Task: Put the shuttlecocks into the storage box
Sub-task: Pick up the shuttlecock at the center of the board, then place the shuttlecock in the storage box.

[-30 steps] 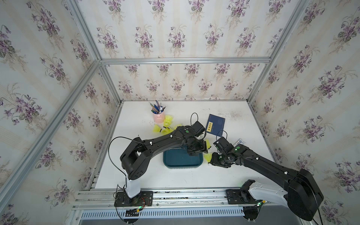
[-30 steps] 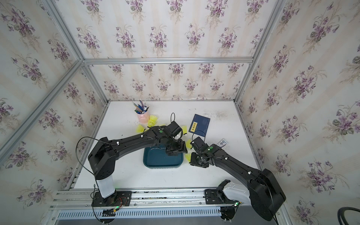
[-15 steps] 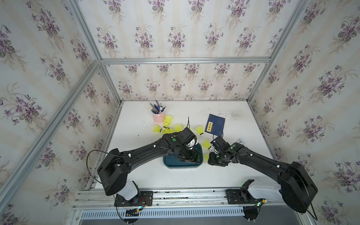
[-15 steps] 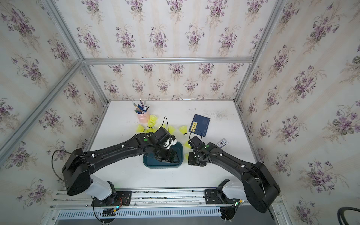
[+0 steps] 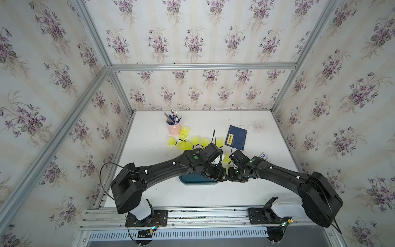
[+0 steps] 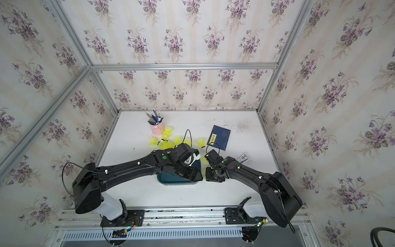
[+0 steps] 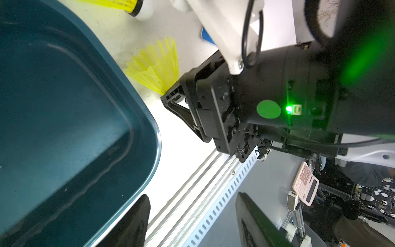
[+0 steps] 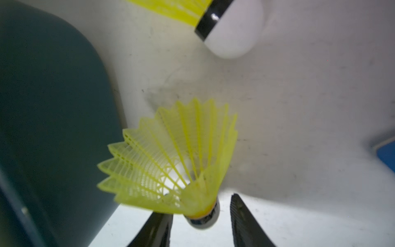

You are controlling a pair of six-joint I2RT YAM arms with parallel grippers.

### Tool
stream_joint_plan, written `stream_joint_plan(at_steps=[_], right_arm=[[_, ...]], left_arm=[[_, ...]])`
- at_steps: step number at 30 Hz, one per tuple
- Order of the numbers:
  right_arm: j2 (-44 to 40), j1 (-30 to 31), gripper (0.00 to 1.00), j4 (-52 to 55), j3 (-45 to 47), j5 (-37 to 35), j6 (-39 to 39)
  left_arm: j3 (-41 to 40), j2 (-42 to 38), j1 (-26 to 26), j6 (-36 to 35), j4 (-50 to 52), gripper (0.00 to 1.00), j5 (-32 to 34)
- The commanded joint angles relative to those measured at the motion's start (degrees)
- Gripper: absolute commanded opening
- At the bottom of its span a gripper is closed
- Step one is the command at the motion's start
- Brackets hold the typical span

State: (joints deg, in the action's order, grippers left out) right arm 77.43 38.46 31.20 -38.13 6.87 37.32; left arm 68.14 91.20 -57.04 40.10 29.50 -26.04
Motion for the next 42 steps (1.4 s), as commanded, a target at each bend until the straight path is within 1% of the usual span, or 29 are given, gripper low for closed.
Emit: stream_joint_plan(at_steps=[1, 8, 11, 14, 16, 18, 23, 27, 30, 34, 35, 42], right_arm=[[0.9, -0.1, 0.46, -1.1, 0.0, -0.9, -0.5], [2.1, -0.1, 0.42, -2.0, 0.6, -1.8, -0.7], [2.1, -0.1, 0.36, -2.2, 0.6, -2.0, -0.4], [1.8, 0.0, 0.32, -2.3, 0.7, -2.1, -0.3], [1.4, 0.0, 0.27, -1.9, 0.9, -2.3, -0.2], [0.2, -0.1, 0.24, -0.5, 0.4, -2.9, 0.1], [-5.6, 0.3, 0.23, 6.2, -4.1, -4.5, 0.6], [-7.1, 3.3, 0.23, 11.8, -11.1, -5.4, 1.2], [-5.2, 7.1, 0.23, 13.8, -15.9, -5.8, 2.4], [-0.3, 11.2, 0.23, 13.4, -20.2, -5.2, 3.6], [0.9, 12.0, 0.23, 13.3, -21.0, -5.2, 3.7], [9.2, 15.1, 0.23, 11.7, -25.6, -4.1, 4.4]], left_arm=[[0.2, 0.5, 0.0, 0.6, -1.1, 0.67, 0.8], [-0.2, 0.5, 0.0, 1.0, -1.0, 0.66, 1.2], [-0.2, 0.5, 0.0, 1.1, -1.0, 0.66, 1.3], [-0.3, 0.5, 0.0, 1.0, -1.0, 0.65, 1.4], [-0.5, 0.4, 0.0, 1.1, -1.1, 0.65, 1.5], [-0.6, 0.4, 0.0, 1.1, -1.1, 0.65, 1.4], [-0.3, -1.6, 0.7, 0.9, 0.2, 0.65, 2.5], [-1.1, -5.0, 3.4, 1.2, 0.7, 0.65, 2.7], [-1.5, -7.4, 6.0, 0.7, 1.6, 0.65, 2.6], [-4.0, -9.7, 9.7, -0.2, 2.5, 0.65, 2.1], [-4.9, -11.9, 10.7, -0.2, 2.6, 0.65, 1.9], [-11.3, -17.5, 16.3, -0.3, 3.2, 0.65, 1.5]])
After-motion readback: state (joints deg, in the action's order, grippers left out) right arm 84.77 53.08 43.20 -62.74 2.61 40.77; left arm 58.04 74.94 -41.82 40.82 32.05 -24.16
